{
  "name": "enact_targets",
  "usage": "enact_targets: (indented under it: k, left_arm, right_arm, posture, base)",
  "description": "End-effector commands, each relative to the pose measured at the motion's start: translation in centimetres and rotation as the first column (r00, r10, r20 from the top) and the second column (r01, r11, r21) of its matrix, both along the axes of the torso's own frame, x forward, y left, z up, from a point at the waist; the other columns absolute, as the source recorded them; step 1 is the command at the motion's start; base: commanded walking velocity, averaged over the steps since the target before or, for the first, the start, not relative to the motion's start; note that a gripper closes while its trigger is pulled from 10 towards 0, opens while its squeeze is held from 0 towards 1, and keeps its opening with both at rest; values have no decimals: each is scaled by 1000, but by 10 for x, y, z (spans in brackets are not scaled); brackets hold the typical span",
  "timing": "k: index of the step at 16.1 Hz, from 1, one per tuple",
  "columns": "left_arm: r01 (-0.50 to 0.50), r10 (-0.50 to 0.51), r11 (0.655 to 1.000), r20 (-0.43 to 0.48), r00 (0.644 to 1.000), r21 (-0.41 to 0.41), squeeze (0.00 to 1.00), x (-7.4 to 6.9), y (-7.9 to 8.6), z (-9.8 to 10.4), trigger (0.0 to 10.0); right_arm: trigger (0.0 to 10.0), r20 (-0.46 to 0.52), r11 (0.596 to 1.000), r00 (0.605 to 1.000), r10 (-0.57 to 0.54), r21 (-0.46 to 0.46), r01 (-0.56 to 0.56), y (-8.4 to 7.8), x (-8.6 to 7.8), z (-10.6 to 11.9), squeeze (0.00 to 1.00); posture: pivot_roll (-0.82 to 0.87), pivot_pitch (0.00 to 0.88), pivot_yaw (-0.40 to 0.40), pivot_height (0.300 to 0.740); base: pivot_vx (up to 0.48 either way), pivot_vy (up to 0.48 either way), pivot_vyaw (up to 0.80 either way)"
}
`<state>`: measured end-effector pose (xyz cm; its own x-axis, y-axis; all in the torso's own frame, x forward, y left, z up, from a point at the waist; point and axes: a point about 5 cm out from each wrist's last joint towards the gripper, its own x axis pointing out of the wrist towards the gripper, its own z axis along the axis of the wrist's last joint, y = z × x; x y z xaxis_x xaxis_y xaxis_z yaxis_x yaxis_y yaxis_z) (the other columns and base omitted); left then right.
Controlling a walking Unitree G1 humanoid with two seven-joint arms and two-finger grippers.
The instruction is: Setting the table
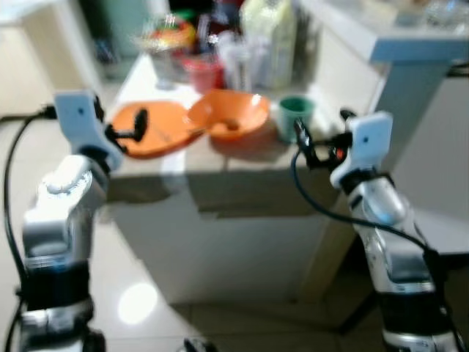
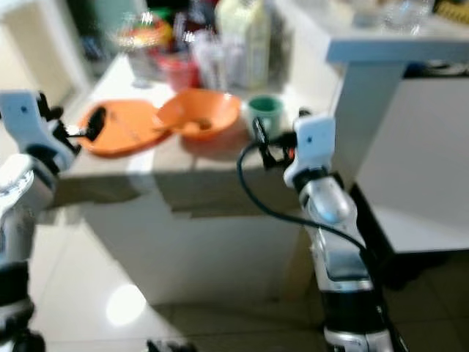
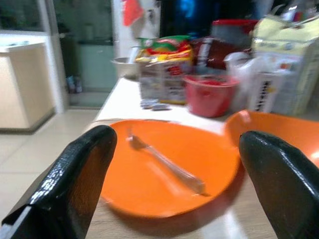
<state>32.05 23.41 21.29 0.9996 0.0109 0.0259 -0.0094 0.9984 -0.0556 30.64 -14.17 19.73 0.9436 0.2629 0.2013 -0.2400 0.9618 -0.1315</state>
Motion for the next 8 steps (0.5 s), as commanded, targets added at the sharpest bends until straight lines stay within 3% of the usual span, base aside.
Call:
enact_targets:
  k: [1, 3, 5, 7, 8]
  left_arm:
    - [9, -9, 1000, -22, 1000, -1, 0, 11, 5, 1, 10000]
    - [-12, 13, 999, -18, 1000, 29, 0, 21, 14, 6, 10000]
    - [12, -12, 1000, 18, 1000, 8, 0, 23, 2, 13, 10000]
    - [61, -57, 995, 48, 997, -77, 0, 17, -13, 6, 10000]
    - [61, -54, 990, 55, 997, -128, 0, 8, -17, -7, 10000]
  right_arm:
    - [10000, 8, 1000, 1000, -9, 2, 9, -1, -3, 4, 0]
    - [10000, 6, 1000, 1000, -16, 2, 16, -2, -6, 5, 0]
    - [10000, 1, 1000, 1000, -30, -4, 30, -4, -10, 3, 0]
    - [10000, -3, 999, 999, -43, -8, 43, -6, -13, -3, 0]
    - [10000, -27, 998, 998, -56, -14, 55, -12, -19, -15, 0]
  posture:
    - [-154, 0, 75, 740]
    - [-173, 0, 84, 740]
    - [-189, 0, 93, 740]
    - [-193, 0, 91, 740]
    - [-193, 0, 89, 740]
  base:
    - [0, 0, 0]
    - [0, 0, 0]
    - [0, 0, 0]
    - [0, 0, 0]
    - [0, 0, 0]
